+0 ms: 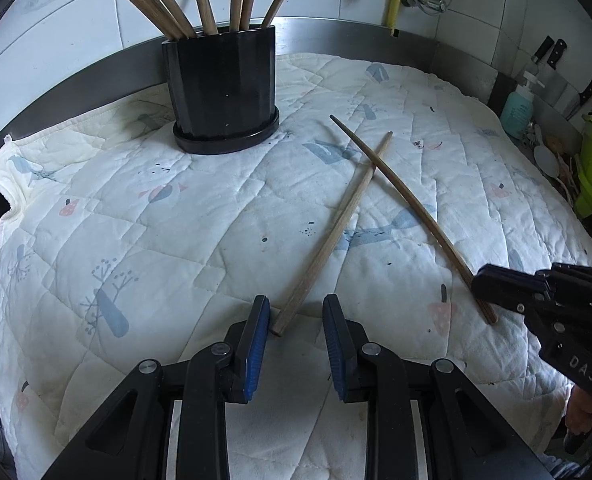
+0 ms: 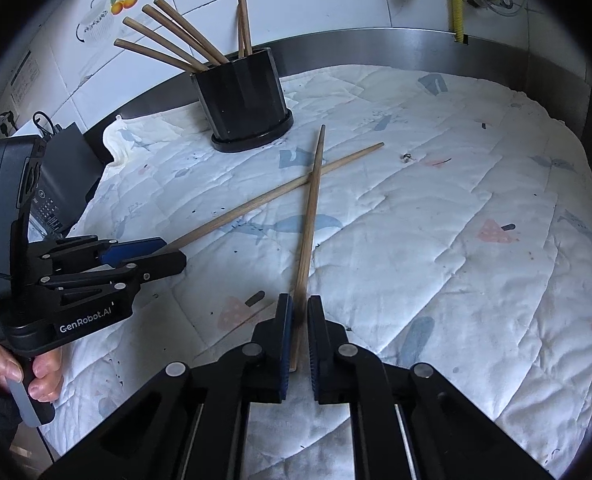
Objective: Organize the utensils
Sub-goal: 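Close the left tool on one chopstick while the right tool grasps the other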
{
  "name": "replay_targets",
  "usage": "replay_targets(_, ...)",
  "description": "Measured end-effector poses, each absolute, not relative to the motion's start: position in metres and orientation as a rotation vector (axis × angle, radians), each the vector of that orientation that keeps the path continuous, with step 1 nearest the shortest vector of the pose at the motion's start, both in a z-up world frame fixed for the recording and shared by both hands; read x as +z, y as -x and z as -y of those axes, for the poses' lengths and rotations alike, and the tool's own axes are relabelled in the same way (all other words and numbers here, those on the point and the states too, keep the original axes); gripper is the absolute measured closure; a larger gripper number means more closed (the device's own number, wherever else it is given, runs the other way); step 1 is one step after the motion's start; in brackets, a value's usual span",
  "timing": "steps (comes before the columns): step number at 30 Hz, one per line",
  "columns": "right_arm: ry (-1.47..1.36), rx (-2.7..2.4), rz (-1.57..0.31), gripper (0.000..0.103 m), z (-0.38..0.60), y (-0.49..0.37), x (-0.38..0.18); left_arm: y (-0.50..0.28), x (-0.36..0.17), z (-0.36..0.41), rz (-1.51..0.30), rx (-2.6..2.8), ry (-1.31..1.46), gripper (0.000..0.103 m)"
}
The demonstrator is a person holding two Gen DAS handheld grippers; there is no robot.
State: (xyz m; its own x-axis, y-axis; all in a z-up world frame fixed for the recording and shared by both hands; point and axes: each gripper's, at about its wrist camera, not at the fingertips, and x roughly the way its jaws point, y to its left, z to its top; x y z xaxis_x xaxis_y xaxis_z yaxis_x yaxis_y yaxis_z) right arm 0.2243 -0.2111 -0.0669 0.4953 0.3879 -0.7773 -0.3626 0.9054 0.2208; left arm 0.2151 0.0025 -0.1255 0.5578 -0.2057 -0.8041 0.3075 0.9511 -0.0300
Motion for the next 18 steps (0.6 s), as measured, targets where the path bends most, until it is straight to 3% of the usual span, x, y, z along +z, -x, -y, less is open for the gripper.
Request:
replay_targets(7, -0.039, 0.462, -0.932, 0.092, 0.204, -0.222, -0.072, -0.213, -0.128, 0.001, -0.902, -0.290, -0.137, 0.073)
replay_targets(12, 0.026, 0.451, -0.911, 0.092, 0.194, -0.220, -0.072, -0.209, -0.129, 0.005, -0.872, -0.273, -0.145, 0.085)
replay_targets(18, 0.010, 0.462, -0.909, 0.092, 0.197, -0.222, -0.072, -0.201, -0.127, 0.013, -0.861, -0.284, -0.147, 0.090)
